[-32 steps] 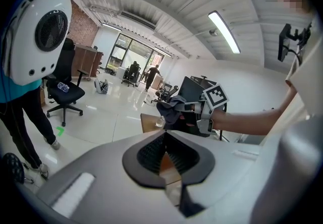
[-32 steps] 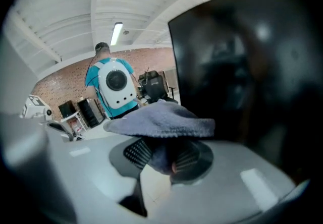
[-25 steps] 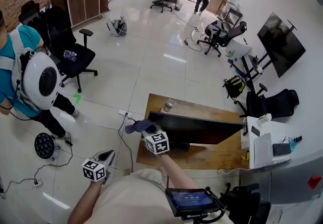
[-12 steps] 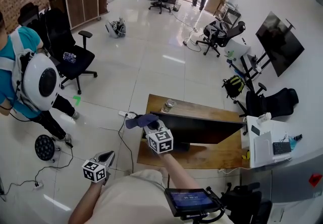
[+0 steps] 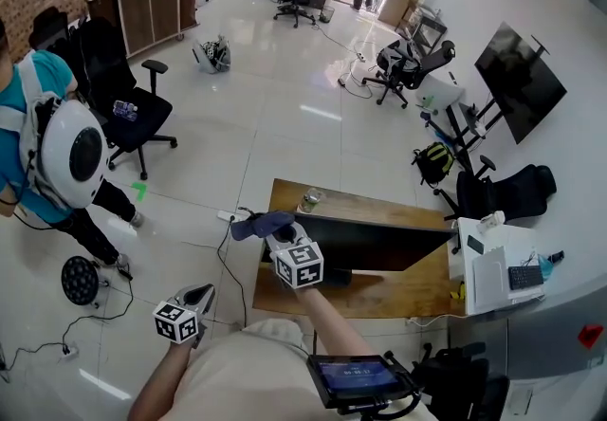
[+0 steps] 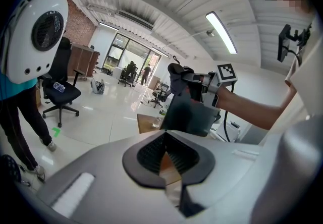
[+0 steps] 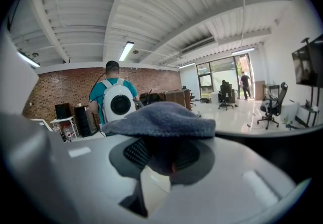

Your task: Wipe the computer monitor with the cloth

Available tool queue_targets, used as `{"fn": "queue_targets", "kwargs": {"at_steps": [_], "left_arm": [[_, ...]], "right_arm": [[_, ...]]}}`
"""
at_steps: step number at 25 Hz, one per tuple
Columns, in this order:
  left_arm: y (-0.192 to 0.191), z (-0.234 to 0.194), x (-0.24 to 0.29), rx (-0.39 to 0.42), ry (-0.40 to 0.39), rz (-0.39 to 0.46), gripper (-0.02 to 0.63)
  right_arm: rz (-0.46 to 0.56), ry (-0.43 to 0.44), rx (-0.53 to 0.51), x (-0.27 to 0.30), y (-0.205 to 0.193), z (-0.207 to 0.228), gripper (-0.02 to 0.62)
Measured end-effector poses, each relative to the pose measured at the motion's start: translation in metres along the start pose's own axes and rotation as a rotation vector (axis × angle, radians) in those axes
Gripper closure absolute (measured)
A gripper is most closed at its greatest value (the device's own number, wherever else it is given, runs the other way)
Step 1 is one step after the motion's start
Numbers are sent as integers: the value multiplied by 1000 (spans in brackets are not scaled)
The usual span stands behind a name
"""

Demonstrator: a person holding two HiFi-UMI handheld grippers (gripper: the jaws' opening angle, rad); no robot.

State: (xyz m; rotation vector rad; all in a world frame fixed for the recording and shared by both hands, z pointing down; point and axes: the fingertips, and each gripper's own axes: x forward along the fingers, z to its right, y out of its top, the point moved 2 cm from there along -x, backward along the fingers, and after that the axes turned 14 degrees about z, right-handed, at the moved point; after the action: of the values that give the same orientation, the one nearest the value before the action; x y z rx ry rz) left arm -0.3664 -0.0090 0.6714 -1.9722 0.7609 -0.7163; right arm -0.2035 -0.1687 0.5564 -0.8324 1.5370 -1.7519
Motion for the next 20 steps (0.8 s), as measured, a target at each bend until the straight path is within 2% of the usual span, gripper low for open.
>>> {"fn": "queue_targets", "kwargs": {"at_steps": [12,20], "left_arm": [[-5,21,33,14,-51,-56,603],[10,47,72,23,-84,-77,603]], "right_arm": [[2,39,21,-22,14,11,506],[-49,99,-73,-39,22,32,506]]}}
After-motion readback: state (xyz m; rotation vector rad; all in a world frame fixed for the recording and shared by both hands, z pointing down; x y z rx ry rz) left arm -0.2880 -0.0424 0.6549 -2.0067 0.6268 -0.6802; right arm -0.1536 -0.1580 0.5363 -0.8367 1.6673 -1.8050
